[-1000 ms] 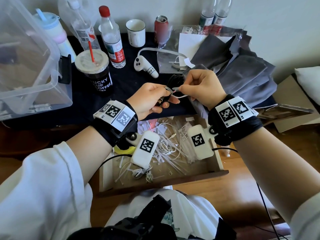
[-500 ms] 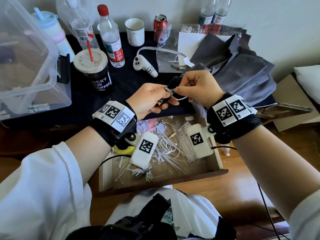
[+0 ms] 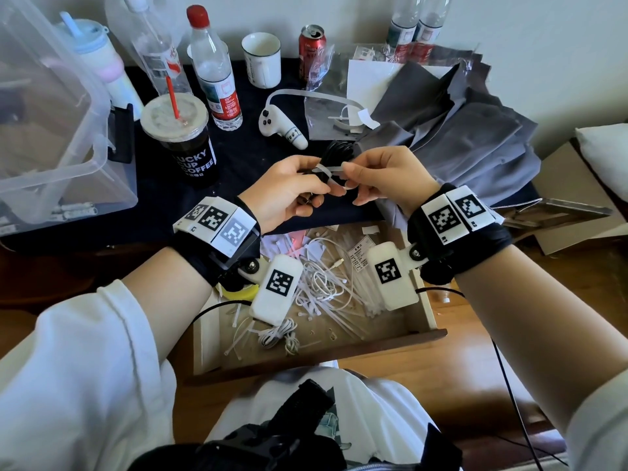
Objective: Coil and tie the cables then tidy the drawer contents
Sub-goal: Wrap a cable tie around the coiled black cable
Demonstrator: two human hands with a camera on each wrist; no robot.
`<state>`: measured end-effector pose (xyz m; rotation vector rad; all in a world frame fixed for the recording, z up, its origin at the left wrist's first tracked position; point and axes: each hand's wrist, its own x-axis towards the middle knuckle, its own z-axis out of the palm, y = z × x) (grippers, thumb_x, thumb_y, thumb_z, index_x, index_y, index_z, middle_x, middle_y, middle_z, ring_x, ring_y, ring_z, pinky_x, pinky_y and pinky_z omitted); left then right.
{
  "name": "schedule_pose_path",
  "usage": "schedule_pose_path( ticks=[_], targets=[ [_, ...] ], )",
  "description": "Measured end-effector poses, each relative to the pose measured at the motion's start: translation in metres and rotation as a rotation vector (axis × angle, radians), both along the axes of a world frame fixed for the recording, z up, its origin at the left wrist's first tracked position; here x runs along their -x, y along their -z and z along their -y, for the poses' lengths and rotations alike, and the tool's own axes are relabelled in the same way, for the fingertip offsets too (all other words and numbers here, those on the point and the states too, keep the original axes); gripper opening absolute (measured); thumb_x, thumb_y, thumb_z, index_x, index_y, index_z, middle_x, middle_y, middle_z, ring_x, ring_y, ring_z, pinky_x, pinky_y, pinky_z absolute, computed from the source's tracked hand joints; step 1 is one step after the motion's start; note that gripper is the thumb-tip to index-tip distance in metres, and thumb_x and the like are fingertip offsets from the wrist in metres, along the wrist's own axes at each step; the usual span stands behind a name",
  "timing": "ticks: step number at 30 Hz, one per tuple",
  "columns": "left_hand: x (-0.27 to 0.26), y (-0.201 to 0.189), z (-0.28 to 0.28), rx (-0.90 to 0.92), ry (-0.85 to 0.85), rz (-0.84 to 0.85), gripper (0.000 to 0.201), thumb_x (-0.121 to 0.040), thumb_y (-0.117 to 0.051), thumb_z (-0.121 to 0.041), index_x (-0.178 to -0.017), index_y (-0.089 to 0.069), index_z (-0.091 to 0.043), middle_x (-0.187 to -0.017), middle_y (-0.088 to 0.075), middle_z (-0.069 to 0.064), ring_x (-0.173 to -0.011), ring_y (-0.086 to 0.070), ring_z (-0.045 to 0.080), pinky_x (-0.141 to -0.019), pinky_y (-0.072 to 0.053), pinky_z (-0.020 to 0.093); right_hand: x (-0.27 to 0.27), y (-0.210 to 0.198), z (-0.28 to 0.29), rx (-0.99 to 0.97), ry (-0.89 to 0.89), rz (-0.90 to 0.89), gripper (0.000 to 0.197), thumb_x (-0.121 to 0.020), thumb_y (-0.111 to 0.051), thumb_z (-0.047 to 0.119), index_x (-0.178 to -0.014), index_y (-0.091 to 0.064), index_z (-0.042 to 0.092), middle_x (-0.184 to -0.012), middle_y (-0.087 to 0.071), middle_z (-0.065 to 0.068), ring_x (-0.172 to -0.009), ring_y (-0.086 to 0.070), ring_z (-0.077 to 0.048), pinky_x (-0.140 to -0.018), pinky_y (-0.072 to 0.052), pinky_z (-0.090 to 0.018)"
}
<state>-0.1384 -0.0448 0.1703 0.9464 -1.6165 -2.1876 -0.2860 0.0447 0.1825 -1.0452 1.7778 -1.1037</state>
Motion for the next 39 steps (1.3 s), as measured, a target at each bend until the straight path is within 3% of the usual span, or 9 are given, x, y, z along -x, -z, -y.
schedule_pose_path(
  ticks=[4, 12, 14, 17, 22, 28, 30, 33, 39],
  targets=[
    [-0.001, 0.004, -0.002, -0.014, -0.016, -0.005, 0.012, -0.091, -0.048, 0.005, -0.097, -0.05, -0.005, -0.083, -0.07, 0.014, -0.052, -0.049, 0.01, -0.041, -0.03, 0.017, -0.002, 0.002, 0.0, -0.006, 0.026, -0.068, 0.016, -0.085, -0.066, 0.014, -0.07, -0.062, 0.011, -0.063, -0.06, -0.004, -0.047, -0.056, -0.007, -0.06, -0.055, -0.022],
    [-0.001, 0.013, -0.004, 0.049, 0.016, 0.039, 0.016, -0.088, -0.059, 0.002, -0.096, -0.052, -0.01, -0.077, -0.071, 0.008, -0.055, -0.054, 0.009, -0.043, -0.037, 0.016, -0.006, 0.015, 0.0, -0.038, 0.067, -0.12, 0.016, -0.077, -0.076, 0.021, -0.071, -0.07, 0.008, -0.072, -0.071, -0.009, -0.072, -0.067, -0.028, -0.078, -0.058, -0.042],
    [-0.002, 0.014, -0.001, 0.066, 0.003, 0.049, 0.017, -0.086, -0.061, 0.001, -0.098, -0.055, -0.008, -0.079, -0.07, 0.009, -0.054, -0.055, 0.009, -0.043, -0.037, 0.017, -0.008, 0.017, -0.002, -0.042, 0.061, -0.159, 0.014, -0.077, -0.076, 0.025, -0.075, -0.072, 0.011, -0.073, -0.072, -0.004, -0.072, -0.068, -0.022, -0.075, -0.058, -0.034],
    [-0.004, 0.016, 0.006, 0.06, -0.073, 0.072, 0.012, -0.086, -0.061, 0.002, -0.095, -0.059, -0.006, -0.076, -0.068, 0.011, -0.05, -0.053, 0.009, -0.042, -0.036, 0.017, -0.014, 0.02, -0.004, -0.027, 0.079, -0.348, 0.018, -0.078, -0.074, 0.032, -0.076, -0.071, 0.014, -0.059, -0.061, 0.009, -0.052, -0.055, 0.001, -0.059, -0.046, -0.013],
    [-0.014, 0.025, 0.015, 0.112, -0.088, 0.174, 0.014, -0.083, -0.064, 0.002, -0.092, -0.066, -0.008, -0.072, -0.061, 0.005, -0.047, -0.049, 0.007, -0.04, -0.035, 0.015, -0.008, 0.022, -0.005, 0.02, 0.168, -0.423, 0.016, -0.08, -0.072, 0.033, -0.072, -0.066, 0.019, -0.059, -0.058, 0.012, -0.051, -0.052, 0.004, -0.063, -0.044, -0.017],
    [-0.01, 0.027, 0.006, 0.263, -0.039, 0.233, 0.025, -0.075, -0.075, -0.006, -0.097, -0.063, -0.01, -0.071, -0.063, 0.002, -0.052, -0.054, 0.006, -0.046, -0.041, 0.017, -0.022, 0.023, 0.001, -0.013, -0.032, -0.446, 0.014, -0.082, -0.07, 0.029, -0.09, -0.072, 0.017, -0.072, -0.06, 0.011, -0.059, -0.053, 0.007, -0.061, -0.04, -0.005],
    [-0.009, 0.026, 0.005, 0.3, -0.055, 0.238, 0.031, -0.072, -0.078, -0.007, -0.098, -0.06, -0.01, -0.073, -0.063, 0.003, -0.051, -0.057, 0.006, -0.047, -0.044, 0.017, -0.025, 0.028, 0.002, -0.019, -0.005, -0.406, 0.011, -0.082, -0.07, 0.028, -0.085, -0.073, 0.018, -0.069, -0.062, 0.012, -0.059, -0.055, 0.009, -0.062, -0.041, -0.005],
    [-0.011, 0.026, 0.003, 0.323, -0.028, 0.219, 0.03, -0.072, -0.078, -0.006, -0.097, -0.061, -0.01, -0.074, -0.064, 0.004, -0.051, -0.058, 0.003, -0.048, -0.045, 0.016, -0.026, 0.033, 0.0, 0.045, 0.07, -0.259, 0.012, -0.079, -0.074, 0.02, -0.07, -0.067, 0.025, -0.066, -0.064, 0.011, -0.06, -0.058, 0.002, -0.067, -0.049, -0.016],
    [-0.014, 0.031, -0.005, 0.285, 0.024, 0.159, 0.026, -0.074, -0.077, -0.006, -0.095, -0.065, -0.013, -0.076, -0.065, 0.002, -0.057, -0.059, 0.004, -0.05, -0.046, 0.016, -0.032, 0.043, -0.002, 0.087, 0.191, -0.184, 0.023, -0.079, -0.072, 0.011, -0.062, -0.062, 0.024, -0.061, -0.061, 0.005, -0.055, -0.055, -0.003, -0.058, -0.047, -0.018]
  ],
)
